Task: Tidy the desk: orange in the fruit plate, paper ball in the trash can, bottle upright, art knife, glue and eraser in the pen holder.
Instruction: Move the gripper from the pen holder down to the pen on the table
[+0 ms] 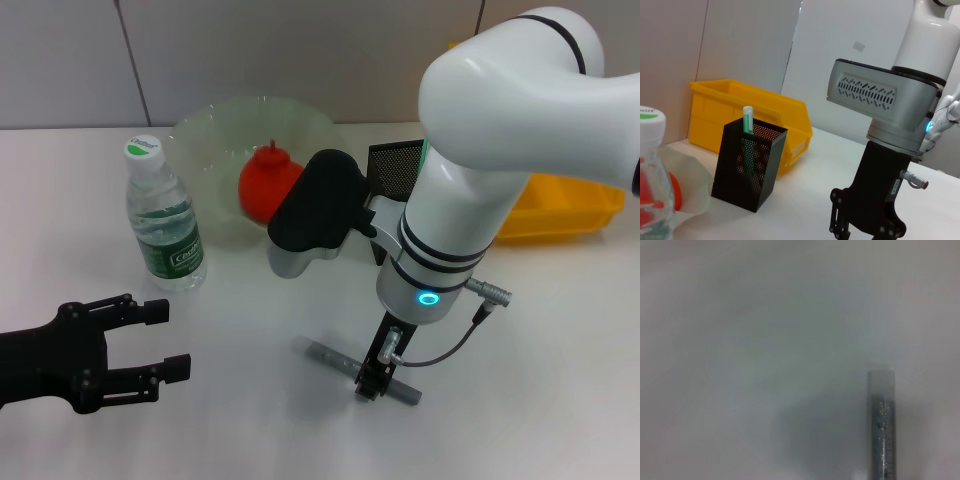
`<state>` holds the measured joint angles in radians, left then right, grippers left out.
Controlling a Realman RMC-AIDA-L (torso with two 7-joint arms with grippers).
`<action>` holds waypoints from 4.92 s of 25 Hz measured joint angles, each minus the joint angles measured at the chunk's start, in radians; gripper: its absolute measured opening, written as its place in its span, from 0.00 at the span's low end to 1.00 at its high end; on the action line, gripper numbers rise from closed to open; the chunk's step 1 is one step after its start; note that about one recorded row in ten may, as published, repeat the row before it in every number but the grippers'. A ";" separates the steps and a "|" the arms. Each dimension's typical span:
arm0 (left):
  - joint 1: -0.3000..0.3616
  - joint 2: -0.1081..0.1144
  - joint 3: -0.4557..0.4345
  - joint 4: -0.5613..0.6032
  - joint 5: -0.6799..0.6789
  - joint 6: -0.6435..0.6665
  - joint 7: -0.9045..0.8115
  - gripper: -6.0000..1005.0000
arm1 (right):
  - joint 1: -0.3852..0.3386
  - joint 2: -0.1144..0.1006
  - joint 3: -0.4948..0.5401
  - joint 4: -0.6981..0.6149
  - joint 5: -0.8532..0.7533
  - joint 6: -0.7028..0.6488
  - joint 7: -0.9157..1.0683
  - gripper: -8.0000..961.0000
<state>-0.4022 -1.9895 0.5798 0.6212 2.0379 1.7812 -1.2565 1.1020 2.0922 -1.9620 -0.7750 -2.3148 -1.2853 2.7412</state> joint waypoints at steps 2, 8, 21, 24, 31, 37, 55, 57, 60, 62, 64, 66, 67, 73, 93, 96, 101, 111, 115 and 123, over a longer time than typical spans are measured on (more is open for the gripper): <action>0.000 0.000 0.000 0.000 0.000 0.000 0.000 0.81 | 0.000 0.000 0.000 0.000 0.000 0.000 -0.001 0.32; -0.003 -0.002 -0.001 0.000 -0.002 -0.001 0.000 0.81 | 0.003 0.000 0.000 0.000 -0.010 0.000 -0.006 0.32; -0.002 -0.002 -0.002 0.000 -0.003 -0.004 0.000 0.81 | -0.060 -0.009 0.069 -0.091 -0.039 0.007 -0.047 0.15; 0.000 -0.001 -0.002 0.000 -0.003 -0.005 0.001 0.81 | -0.103 -0.010 0.129 -0.155 -0.067 0.004 -0.067 0.14; 0.006 0.005 -0.005 0.000 -0.004 -0.005 0.006 0.81 | -0.353 -0.010 0.313 -0.447 -0.048 0.023 -0.233 0.14; 0.006 0.005 -0.005 0.001 -0.004 -0.005 0.011 0.81 | -0.555 -0.009 0.396 -0.601 0.167 0.091 -0.433 0.13; 0.008 0.004 -0.008 0.003 -0.007 0.045 0.040 0.81 | -0.483 -0.021 0.663 -0.346 0.514 -0.047 -0.711 0.05; 0.008 0.007 -0.027 0.003 -0.011 0.047 0.039 0.81 | -0.425 -0.020 0.655 -0.323 0.459 -0.063 -0.670 0.12; 0.008 0.007 -0.027 0.003 -0.011 0.047 0.039 0.81 | -0.341 -0.012 0.613 -0.285 0.337 -0.046 -0.611 0.22; 0.009 0.007 -0.041 0.003 -0.014 0.049 0.042 0.81 | -0.291 -0.009 0.554 -0.243 0.283 -0.008 -0.576 0.29; 0.008 0.006 -0.048 0.003 -0.018 0.050 0.043 0.81 | -0.270 -0.008 0.525 -0.216 0.263 0.020 -0.559 0.36; 0.008 0.006 -0.048 0.003 -0.018 0.050 0.043 0.81 | -0.231 -0.008 0.478 -0.160 0.229 0.076 -0.535 0.42; 0.008 0.006 -0.048 0.003 -0.018 0.050 0.043 0.81 | -0.191 -0.008 0.444 -0.096 0.204 0.122 -0.516 0.46; 0.009 -0.004 -0.052 0.000 -0.018 0.048 0.048 0.81 | -0.119 -0.005 0.369 0.016 0.192 0.186 -0.478 0.47; 0.032 -0.016 -0.054 -0.006 -0.018 0.042 0.039 0.81 | -0.123 0.000 0.116 0.047 0.199 0.331 -0.365 0.45; 0.032 -0.016 -0.054 -0.006 -0.018 0.041 0.038 0.81 | -0.124 0.000 0.090 0.048 0.203 0.346 -0.353 0.43; 0.032 -0.015 -0.054 -0.005 -0.016 0.040 0.038 0.81 | -0.124 0.000 0.043 0.049 0.206 0.381 -0.317 0.39; 0.031 -0.015 -0.050 -0.006 -0.012 0.040 0.038 0.81 | -0.124 0.000 0.031 0.050 0.207 0.384 -0.300 0.32; 0.031 -0.015 -0.050 -0.004 -0.012 0.040 0.039 0.81 | -0.124 0.000 0.029 0.052 0.207 0.386 -0.295 0.29; 0.031 -0.015 -0.051 0.001 -0.011 0.044 0.038 0.81 | -0.118 0.000 0.028 0.070 0.207 0.386 -0.286 0.26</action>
<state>-0.3712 -2.0048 0.5292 0.6221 2.0264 1.8255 -1.2183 0.9843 2.0923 -1.9343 -0.7049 -2.1075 -0.8988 2.4553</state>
